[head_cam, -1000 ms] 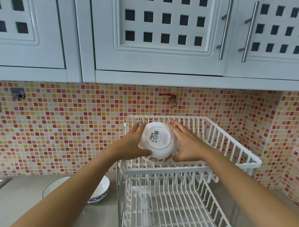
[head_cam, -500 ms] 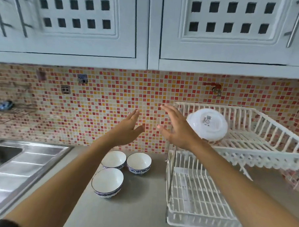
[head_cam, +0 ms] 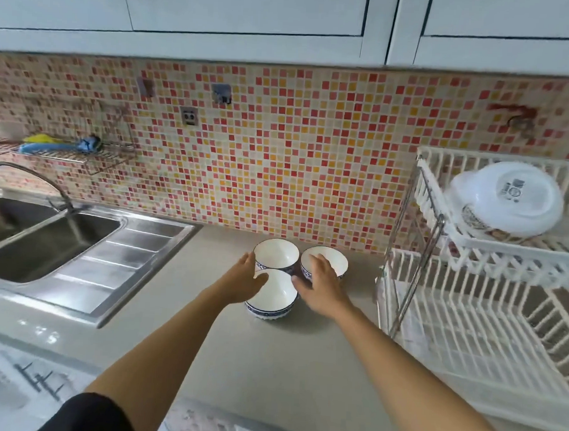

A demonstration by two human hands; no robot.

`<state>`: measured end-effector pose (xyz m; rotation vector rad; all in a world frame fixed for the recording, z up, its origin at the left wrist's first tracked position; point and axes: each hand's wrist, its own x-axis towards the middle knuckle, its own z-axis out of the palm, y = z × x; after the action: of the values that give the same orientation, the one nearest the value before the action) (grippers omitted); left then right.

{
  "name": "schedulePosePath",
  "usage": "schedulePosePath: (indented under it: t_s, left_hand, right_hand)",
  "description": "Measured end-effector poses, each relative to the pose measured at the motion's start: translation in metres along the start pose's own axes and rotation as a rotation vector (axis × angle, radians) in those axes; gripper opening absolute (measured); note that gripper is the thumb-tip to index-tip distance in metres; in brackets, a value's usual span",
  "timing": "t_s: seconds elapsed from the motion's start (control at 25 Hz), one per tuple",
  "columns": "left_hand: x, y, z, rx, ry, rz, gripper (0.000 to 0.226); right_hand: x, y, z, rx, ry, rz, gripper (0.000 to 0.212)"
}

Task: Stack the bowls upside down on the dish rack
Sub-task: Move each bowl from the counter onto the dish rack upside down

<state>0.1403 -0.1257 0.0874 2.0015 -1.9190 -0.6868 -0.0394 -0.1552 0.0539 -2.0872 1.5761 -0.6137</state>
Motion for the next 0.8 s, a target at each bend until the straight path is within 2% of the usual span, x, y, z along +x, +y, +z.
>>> schedulePosePath:
  t_s: [0.36,0.52,0.56,0.64,0.72,0.8]
  left_hand:
    - [0.078,-0.059,0.066,-0.15,-0.074,-0.238,0.073]
    - [0.113,-0.076,0.088,-0.231,-0.084,-0.413,0.076]
    - [0.116,-0.08,0.092,-0.25,-0.098,-0.467,0.077]
    - [0.119,-0.085,0.098,-0.347,-0.109,-0.558,0.078]
    - [0.122,-0.087,0.101,-0.451,-0.087,-0.595,0.076]
    - [0.119,-0.083,0.098,-0.502,-0.062,-0.602,0.064]
  right_hand:
    - [0.084,0.055,0.081,0.073,-0.132,0.237,0.077]
    - [0.106,0.076,0.112,0.058,-0.216,0.37,0.081]
    - [0.109,0.081,0.119,0.111,-0.265,0.412,0.078]
    - [0.114,0.088,0.129,0.219,-0.325,0.461,0.056]
    - [0.117,0.091,0.135,0.302,-0.324,0.483,0.035]
    - [0.114,0.088,0.135,0.335,-0.317,0.476,0.029]
